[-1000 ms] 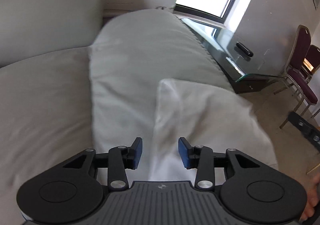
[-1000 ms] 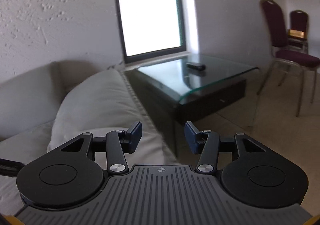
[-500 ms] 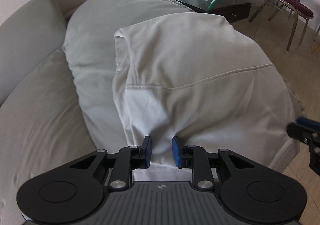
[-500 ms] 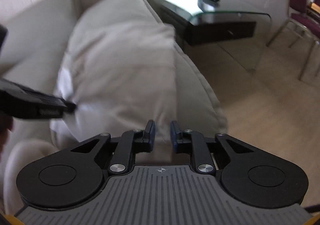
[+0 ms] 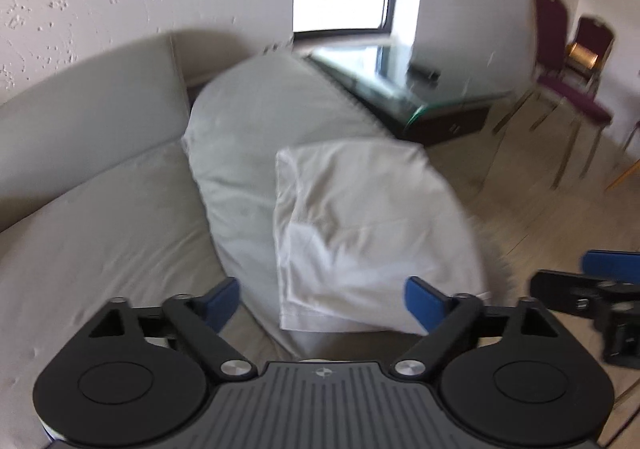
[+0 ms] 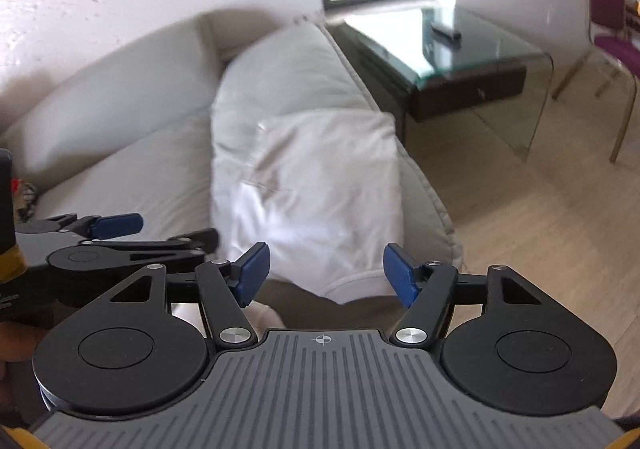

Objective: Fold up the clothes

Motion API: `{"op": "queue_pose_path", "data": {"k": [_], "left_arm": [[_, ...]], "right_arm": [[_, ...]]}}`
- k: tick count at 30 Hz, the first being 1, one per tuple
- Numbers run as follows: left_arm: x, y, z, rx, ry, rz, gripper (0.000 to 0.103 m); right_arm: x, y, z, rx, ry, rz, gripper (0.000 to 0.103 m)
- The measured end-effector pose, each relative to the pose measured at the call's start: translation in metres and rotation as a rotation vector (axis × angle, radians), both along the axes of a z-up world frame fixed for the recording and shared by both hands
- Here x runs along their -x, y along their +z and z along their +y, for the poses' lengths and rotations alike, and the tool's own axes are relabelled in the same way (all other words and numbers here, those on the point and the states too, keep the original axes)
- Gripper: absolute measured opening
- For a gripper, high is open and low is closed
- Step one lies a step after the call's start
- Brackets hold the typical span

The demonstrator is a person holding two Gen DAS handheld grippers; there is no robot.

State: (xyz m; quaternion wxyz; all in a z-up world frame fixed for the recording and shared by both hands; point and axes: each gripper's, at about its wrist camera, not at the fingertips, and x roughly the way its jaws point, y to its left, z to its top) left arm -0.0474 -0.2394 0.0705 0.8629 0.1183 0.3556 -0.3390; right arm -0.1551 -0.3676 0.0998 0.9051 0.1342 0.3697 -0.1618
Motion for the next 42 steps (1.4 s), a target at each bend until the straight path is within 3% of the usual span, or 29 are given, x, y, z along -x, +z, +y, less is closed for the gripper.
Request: {"op": "queue_pose_path", "data": {"k": [4, 10, 15, 28, 42], "left_arm": [[0.022, 0.022, 0.018, 0.045, -0.011, -0.028, 0.102], [0.035, 0.033, 0.029, 0.035, -0.02, -0.01, 0.102], [0.051, 0.039, 0.032, 0.047, -0.006, -0.061, 0.102], [0.063, 0.037, 0.034, 0.052, 0.028, -0.064, 0.101], [0.056, 0.022, 0.031, 0.029, 0.017, -0.016, 0.101]], "right_arm": [[0.014, 0.022, 0.019, 0.049, 0.021, 0.002, 0.071], [0.03, 0.046, 0.041, 0.14, 0.04, 0.017, 0.075], [0.044, 0.051, 0.045, 0.138, 0.022, 0.013, 0.075], [0.065, 0.036, 0.044, 0.075, -0.032, -0.028, 0.078], [0.057, 0.024, 0.045, 0.093, -0.05, 0.023, 0.078]]}}
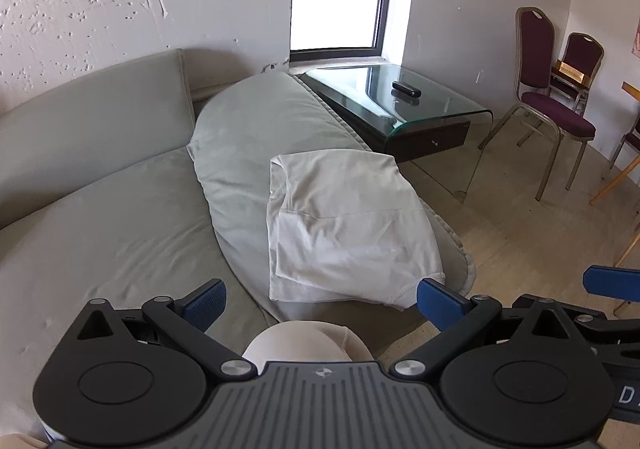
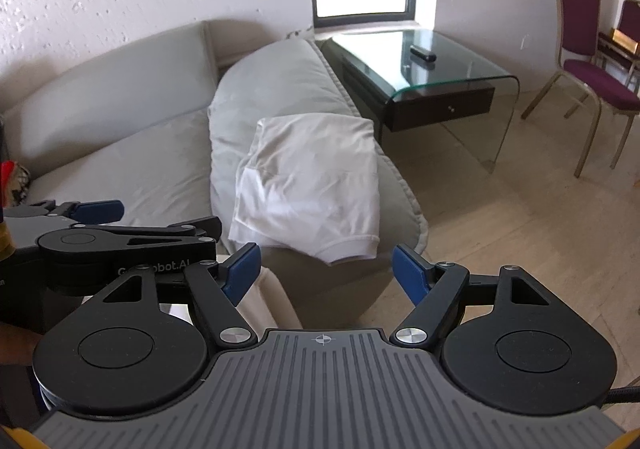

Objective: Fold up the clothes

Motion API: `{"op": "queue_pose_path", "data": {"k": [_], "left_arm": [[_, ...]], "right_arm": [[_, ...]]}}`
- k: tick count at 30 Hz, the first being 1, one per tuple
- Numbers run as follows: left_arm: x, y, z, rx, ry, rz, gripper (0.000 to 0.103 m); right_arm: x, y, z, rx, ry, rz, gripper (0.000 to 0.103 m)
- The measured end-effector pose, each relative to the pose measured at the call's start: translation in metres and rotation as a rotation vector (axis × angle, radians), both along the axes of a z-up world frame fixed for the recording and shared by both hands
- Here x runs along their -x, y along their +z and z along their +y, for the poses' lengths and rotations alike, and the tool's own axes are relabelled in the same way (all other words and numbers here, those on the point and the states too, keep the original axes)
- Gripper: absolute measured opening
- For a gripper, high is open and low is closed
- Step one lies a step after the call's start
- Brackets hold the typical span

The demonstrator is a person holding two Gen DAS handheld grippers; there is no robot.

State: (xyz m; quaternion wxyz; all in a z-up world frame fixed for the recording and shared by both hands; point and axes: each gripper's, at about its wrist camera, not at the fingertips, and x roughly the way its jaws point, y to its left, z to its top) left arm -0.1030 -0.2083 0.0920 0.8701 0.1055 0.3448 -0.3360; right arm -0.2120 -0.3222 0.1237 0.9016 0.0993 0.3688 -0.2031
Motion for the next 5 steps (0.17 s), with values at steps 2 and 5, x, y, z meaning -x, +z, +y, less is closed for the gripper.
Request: {"op": "queue_pose_path", "data": {"k": [2, 5], "left_arm": [[-0.0008, -0.0017, -0.0008, -0.002, -0.003, 0.002, 0.101], [-0.0016, -0.0033, -0.0013, 0.001, -0.004, 0.002, 0.101]], "right_arm": [[-0.0012, -0.0014, 0.0, 0.005, -0.003, 0.004, 0.078], [-0.002, -0.0032, -0.0005, -0.005, -0.008, 0.006, 0.078]]}}
